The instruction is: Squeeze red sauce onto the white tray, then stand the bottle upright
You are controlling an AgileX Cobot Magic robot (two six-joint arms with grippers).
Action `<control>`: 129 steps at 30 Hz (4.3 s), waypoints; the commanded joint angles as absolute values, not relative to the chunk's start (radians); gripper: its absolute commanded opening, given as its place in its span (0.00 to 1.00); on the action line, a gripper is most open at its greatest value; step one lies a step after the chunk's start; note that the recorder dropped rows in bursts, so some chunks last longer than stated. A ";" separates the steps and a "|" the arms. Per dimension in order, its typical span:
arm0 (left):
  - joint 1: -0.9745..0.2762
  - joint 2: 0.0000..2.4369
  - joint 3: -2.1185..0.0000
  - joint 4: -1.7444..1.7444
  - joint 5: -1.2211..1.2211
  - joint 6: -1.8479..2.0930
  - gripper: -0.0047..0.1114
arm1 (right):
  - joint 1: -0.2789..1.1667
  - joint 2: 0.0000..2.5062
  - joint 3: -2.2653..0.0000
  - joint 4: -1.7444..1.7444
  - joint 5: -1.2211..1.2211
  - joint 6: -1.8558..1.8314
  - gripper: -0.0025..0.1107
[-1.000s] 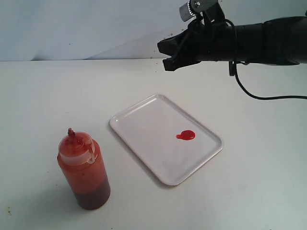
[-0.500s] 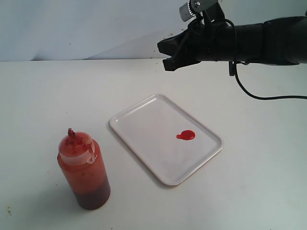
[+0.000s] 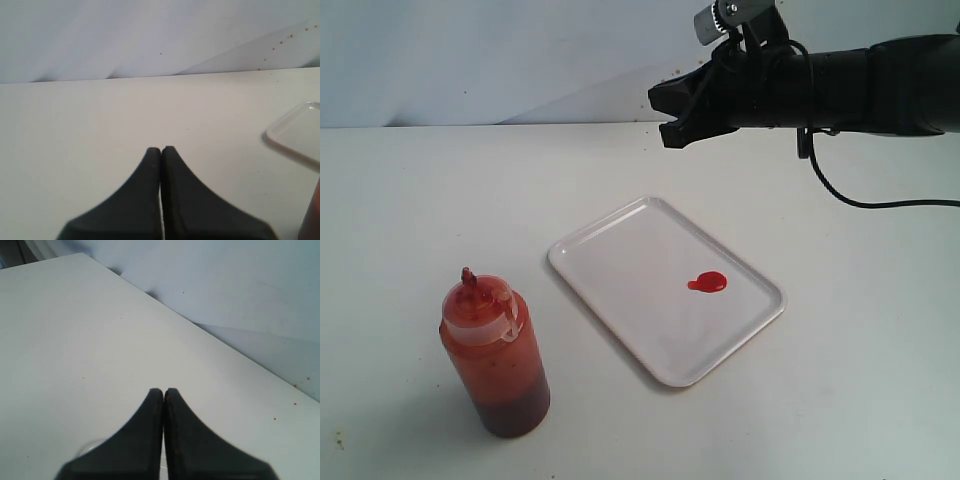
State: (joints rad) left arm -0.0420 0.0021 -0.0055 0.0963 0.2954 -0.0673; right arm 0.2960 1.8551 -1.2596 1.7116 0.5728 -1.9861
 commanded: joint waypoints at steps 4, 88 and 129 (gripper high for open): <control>-0.039 0.000 0.000 0.088 0.287 -0.075 0.04 | 0.291 1.834 -1.258 1.716 0.573 -1.985 0.02; -0.039 0.000 0.000 0.088 0.287 -0.073 0.04 | 0.020 0.076 -0.386 0.687 0.080 -0.966 0.02; -0.039 0.000 0.000 0.088 0.287 -0.073 0.04 | -0.048 0.000 0.000 -0.038 0.191 -0.081 0.02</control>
